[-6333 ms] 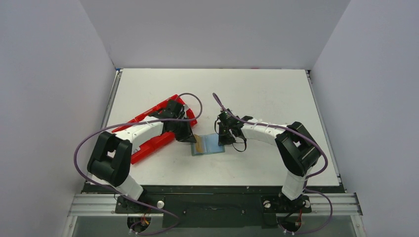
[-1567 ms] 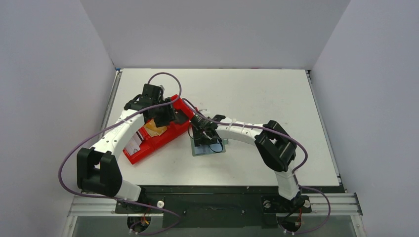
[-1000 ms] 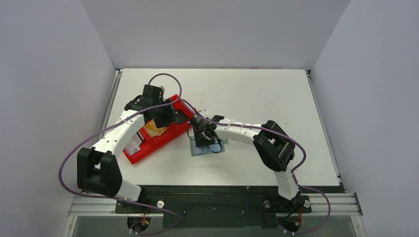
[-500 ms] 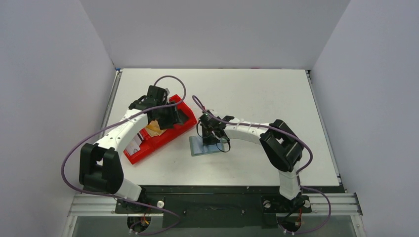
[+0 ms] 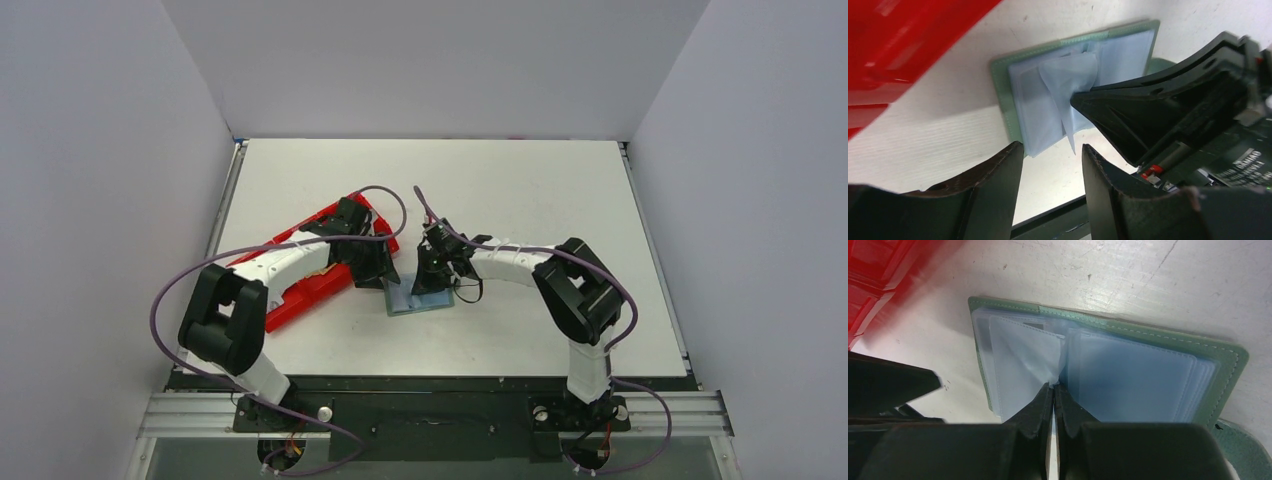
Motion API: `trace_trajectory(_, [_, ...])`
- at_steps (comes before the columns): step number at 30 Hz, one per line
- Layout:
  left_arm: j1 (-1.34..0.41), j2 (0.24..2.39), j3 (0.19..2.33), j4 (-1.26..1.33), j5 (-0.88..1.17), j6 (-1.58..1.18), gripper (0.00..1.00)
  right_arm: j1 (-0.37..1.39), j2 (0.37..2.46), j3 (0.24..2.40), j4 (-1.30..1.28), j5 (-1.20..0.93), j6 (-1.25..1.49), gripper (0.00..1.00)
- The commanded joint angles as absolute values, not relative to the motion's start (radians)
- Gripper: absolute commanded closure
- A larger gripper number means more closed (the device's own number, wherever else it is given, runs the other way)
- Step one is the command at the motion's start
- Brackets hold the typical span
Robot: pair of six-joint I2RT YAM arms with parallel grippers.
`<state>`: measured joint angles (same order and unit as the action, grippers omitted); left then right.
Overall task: Take the credit cards out of the card holder
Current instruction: Remove the credit card from the card holder.
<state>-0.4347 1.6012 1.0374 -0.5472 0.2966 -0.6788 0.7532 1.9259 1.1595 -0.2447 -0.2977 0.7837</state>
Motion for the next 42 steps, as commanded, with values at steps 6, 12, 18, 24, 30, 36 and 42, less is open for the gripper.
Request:
trace_trajectory(6, [-0.489, 1.689, 1.009, -0.379, 0.337, -0.775, 0.63, 0.746, 2.004, 1.068, -0.289, -0.216, 0.759, 1.00])
trace_trajectory(12, [-0.520, 1.717, 1.023, -0.366, 0.319, -0.782, 0.67, 0.735, 1.983, 1.043, -0.276, -0.217, 0.759, 1.00])
trace_trajectory(18, [-0.550, 1.758, 1.040, -0.365, 0.284, -0.785, 0.77, 0.724, 1.953, 1.033, -0.271, -0.220, 0.760, 1.00])
trace_trajectory(24, [-0.564, 1.748, 1.048, -0.383, 0.238, -0.792, 1.00, 0.705, 1.852, 1.048, -0.275, -0.246, 0.774, 0.87])
trace_trajectory(30, [-0.566, 1.717, 1.046, -0.398, 0.209, -0.790, 1.00, 0.682, 1.775, 1.088, -0.312, -0.268, 0.772, 0.67])
trace_trajectory(36, [-0.580, 1.702, 1.052, -0.384, 0.220, -0.780, 1.00, 0.656, 1.715, 1.099, -0.316, -0.300, 0.788, 0.61])
trace_trajectory(42, [-0.616, 1.685, 1.082, -0.351, 0.239, -0.776, 1.00, 0.619, 1.622, 1.082, -0.321, -0.275, 0.803, 0.55])
